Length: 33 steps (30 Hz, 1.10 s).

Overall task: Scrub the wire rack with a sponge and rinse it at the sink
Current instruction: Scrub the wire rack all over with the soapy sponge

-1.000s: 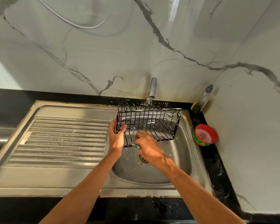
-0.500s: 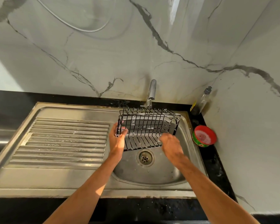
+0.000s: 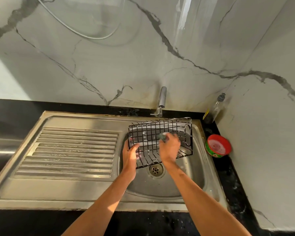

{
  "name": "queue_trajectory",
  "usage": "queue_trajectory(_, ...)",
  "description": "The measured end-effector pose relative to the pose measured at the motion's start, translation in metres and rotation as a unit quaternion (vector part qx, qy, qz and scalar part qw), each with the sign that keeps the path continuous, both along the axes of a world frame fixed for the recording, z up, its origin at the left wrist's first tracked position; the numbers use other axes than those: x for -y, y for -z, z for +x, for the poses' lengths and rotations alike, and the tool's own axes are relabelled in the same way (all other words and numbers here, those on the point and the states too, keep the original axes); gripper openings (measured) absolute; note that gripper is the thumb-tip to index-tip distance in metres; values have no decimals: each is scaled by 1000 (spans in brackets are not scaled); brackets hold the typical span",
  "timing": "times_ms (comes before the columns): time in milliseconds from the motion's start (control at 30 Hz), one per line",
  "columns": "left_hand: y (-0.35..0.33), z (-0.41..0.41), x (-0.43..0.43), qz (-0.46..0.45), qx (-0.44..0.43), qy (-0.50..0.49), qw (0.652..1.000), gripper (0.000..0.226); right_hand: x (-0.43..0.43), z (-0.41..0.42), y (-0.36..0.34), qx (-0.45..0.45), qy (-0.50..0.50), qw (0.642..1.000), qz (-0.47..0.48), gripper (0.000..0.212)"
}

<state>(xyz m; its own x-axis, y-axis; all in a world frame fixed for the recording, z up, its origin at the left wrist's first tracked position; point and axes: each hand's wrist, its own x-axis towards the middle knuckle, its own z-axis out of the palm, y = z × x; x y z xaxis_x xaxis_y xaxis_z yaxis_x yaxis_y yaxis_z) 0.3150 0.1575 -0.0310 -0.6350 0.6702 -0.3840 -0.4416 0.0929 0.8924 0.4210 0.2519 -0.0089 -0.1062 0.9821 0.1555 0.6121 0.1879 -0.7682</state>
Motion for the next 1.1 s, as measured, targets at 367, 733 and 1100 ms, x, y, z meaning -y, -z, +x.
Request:
queue_trajectory(367, -3, 4, -3, -16, -35, 28, 999, 62, 20, -44, -19, 3, -161, 987, 11, 10)
queue_trajectory(733, -3, 2, -2, -9, -47, 39, 998, 88, 13, -31, -4, 78, -227, 969, 60, 18)
queue_trajectory(1100, -3, -8, -11, -19, -38, 0, 999, 69, 11, 0, -3, 103, -253, 962, -15, 22)
